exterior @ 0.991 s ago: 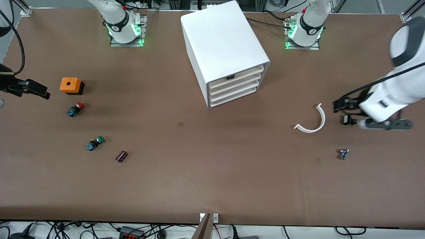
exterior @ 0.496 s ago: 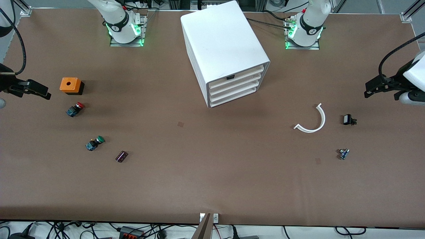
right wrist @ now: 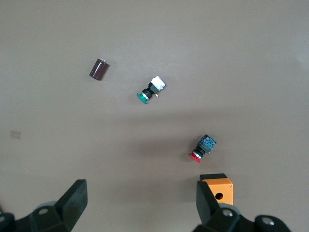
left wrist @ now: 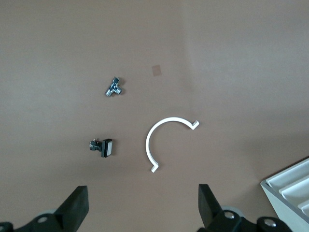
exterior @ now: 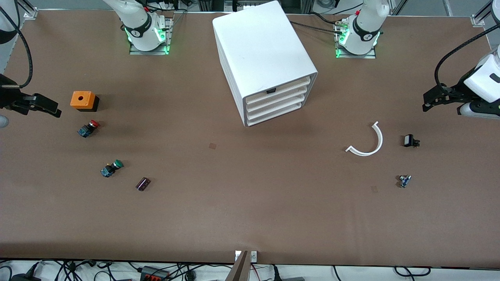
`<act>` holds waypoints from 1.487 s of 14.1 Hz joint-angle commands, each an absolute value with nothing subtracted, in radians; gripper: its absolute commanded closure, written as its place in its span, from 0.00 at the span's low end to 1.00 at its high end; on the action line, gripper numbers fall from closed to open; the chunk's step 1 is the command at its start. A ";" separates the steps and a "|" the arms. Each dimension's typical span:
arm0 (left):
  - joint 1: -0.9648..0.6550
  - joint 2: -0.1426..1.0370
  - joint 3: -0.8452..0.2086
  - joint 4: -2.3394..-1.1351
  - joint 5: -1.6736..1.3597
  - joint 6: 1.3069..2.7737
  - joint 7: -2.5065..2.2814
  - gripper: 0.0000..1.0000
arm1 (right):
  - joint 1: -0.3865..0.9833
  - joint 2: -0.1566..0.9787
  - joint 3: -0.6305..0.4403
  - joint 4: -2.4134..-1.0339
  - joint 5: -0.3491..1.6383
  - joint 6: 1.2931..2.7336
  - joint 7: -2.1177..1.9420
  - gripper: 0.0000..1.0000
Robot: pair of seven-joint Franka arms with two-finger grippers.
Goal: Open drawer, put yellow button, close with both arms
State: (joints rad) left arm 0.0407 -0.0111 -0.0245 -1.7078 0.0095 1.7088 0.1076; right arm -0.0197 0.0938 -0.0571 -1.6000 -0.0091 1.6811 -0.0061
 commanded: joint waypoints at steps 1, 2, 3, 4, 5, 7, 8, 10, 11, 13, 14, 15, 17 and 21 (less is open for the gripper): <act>0.026 -0.020 -0.009 -1.690 -0.003 1.667 0.133 0.00 | -0.006 0.071 -0.054 -1.624 -0.020 1.701 -0.017 0.00; 0.025 -0.020 -0.011 -1.689 -0.003 1.667 0.133 0.00 | -0.003 0.071 -0.054 -1.624 -0.020 1.701 -0.015 0.00; 0.023 -0.020 -0.011 -1.687 -0.005 1.667 0.132 0.00 | -0.003 0.071 -0.054 -1.624 -0.020 1.700 -0.015 0.00; 0.021 -0.020 -0.011 -1.683 -0.005 1.667 0.132 0.00 | -0.003 0.071 -0.054 -1.624 -0.020 1.697 -0.015 0.00; 0.018 -0.020 -0.011 -1.680 -0.005 1.667 0.132 0.00 | -0.005 0.071 -0.054 -1.624 -0.020 1.692 -0.017 0.00; 0.017 -0.018 -0.014 -1.677 -0.005 1.667 0.132 0.00 | -0.005 0.072 -0.054 -1.624 -0.018 1.694 -0.017 0.00; 0.015 -0.018 -0.014 -1.677 -0.005 1.666 0.132 0.00 | -0.003 0.074 -0.054 -1.624 -0.018 1.694 -0.017 0.00; 0.015 -0.018 -0.014 -1.675 -0.005 1.664 0.132 0.00 | 0.006 0.074 -0.054 -1.624 -0.018 1.690 -0.015 0.00; 0.015 -0.018 -0.014 -1.675 -0.005 1.661 0.132 0.00 | 0.006 0.074 -0.054 -1.626 -0.018 1.690 -0.015 0.00; 0.015 -0.020 -0.014 -1.675 -0.006 1.660 0.132 0.00 | 0.005 0.074 -0.054 -1.626 -0.018 1.689 -0.017 0.00; 0.015 -0.018 -0.014 -1.675 -0.006 1.660 0.132 0.00 | 0.006 0.074 -0.054 -1.628 -0.018 1.687 -0.017 0.00; 0.015 -0.018 -0.014 -1.675 -0.006 1.660 0.132 0.00 | 0.005 0.074 -0.054 -1.628 -0.018 1.687 -0.017 0.00; 0.015 -0.018 -0.014 -1.677 -0.008 1.660 0.132 0.00 | 0.005 0.072 -0.055 -1.628 -0.020 1.684 -0.017 0.00; 0.015 -0.018 -0.014 -1.675 -0.008 1.660 0.132 0.00 | 0.005 0.071 -0.055 -1.629 -0.020 1.684 -0.017 0.00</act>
